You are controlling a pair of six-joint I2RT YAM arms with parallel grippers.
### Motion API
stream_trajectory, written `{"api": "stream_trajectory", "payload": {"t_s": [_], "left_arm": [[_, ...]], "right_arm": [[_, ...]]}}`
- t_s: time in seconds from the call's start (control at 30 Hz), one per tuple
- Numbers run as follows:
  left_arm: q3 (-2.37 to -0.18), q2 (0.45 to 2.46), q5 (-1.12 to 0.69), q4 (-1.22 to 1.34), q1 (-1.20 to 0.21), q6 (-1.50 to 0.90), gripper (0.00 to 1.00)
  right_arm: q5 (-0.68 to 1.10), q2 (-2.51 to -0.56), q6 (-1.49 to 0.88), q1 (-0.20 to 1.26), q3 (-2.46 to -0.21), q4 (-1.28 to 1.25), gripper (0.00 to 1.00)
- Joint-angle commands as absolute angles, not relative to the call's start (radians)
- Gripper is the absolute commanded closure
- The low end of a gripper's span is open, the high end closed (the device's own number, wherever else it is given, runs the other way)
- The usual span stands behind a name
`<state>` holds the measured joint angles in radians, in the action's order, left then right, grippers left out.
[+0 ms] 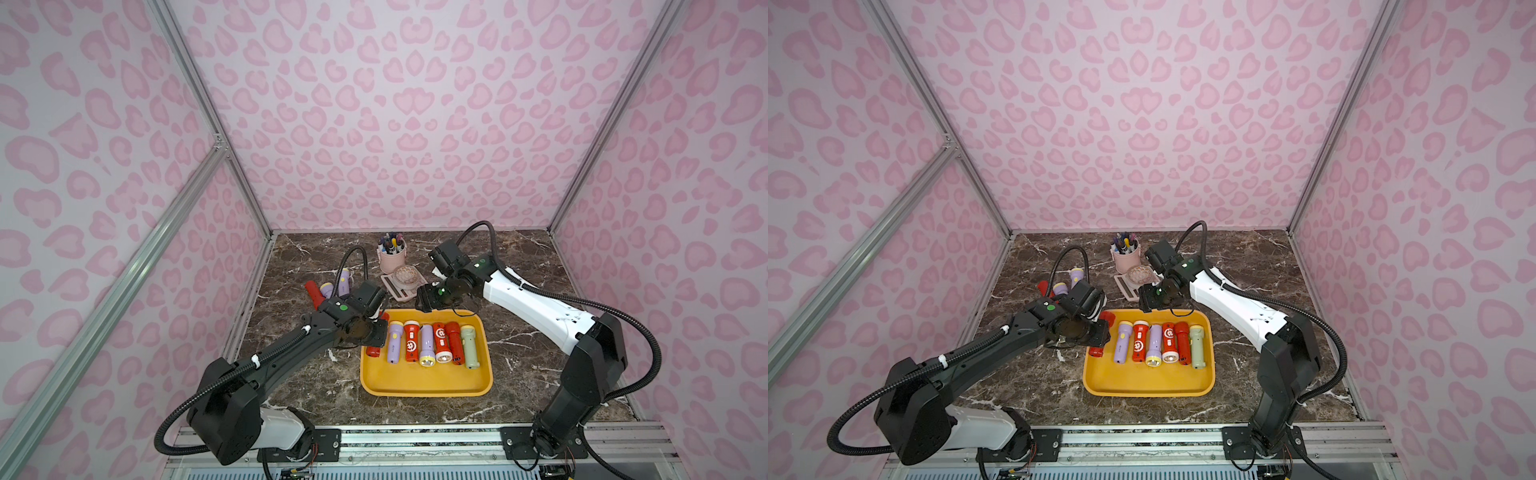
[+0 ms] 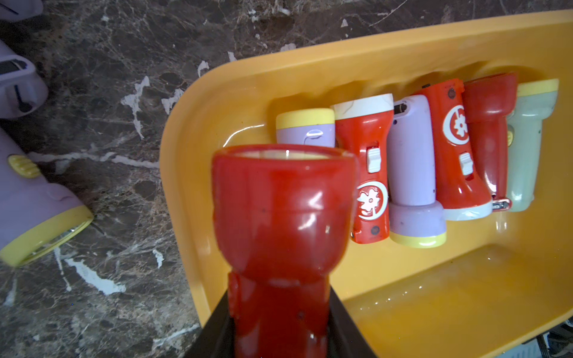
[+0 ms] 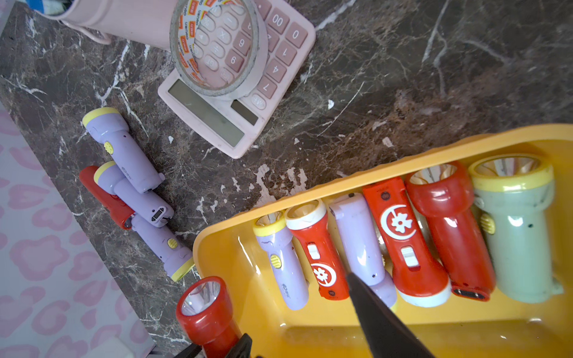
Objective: Put the flashlights into the storage boxes
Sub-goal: Place the flashlight at the storage box.
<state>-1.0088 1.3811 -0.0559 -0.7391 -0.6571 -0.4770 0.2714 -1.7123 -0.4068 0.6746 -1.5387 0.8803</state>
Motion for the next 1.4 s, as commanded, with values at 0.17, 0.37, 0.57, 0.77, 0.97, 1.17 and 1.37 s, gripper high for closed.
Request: {"api": "stream_trajectory", "payload": {"t_s": [0.17,0.37,0.57,0.77,0.97,1.17,1.37], "left_arm": [[-0.974,1.431,-0.083,-0.677,-0.659,-0.483,0.71],[-0.952,1.473,-0.074,-0.642,-0.660,-0.497,0.71],[-0.961,1.542,-0.062,-0.606,-0.659,-0.503,0.73],[-0.969,1.585,-0.053,-0.585,-0.659,-0.498,0.72],[-0.965,1.601,-0.047,-0.584,-0.660,-0.490,0.59],[-0.978,1.607,-0.046,-0.589,-0.660,-0.479,0.49],[-1.007,1.588,-0.032,-0.642,-0.660,-0.472,0.43]], "right_arm": [[0.234,-1.674,-0.439,0.696,-1.494,0.858,0.36],[0.227,-1.655,-0.451,0.725,-1.447,0.859,0.36],[0.219,-1.628,-0.459,0.733,-1.427,0.869,0.36],[0.201,-1.594,-0.460,0.734,-1.408,0.886,0.36],[0.181,-1.578,-0.446,0.733,-1.406,0.906,0.36],[0.169,-1.565,-0.446,0.732,-1.396,0.907,0.36],[0.170,-1.559,-0.450,0.732,-1.389,0.895,0.36]]}}
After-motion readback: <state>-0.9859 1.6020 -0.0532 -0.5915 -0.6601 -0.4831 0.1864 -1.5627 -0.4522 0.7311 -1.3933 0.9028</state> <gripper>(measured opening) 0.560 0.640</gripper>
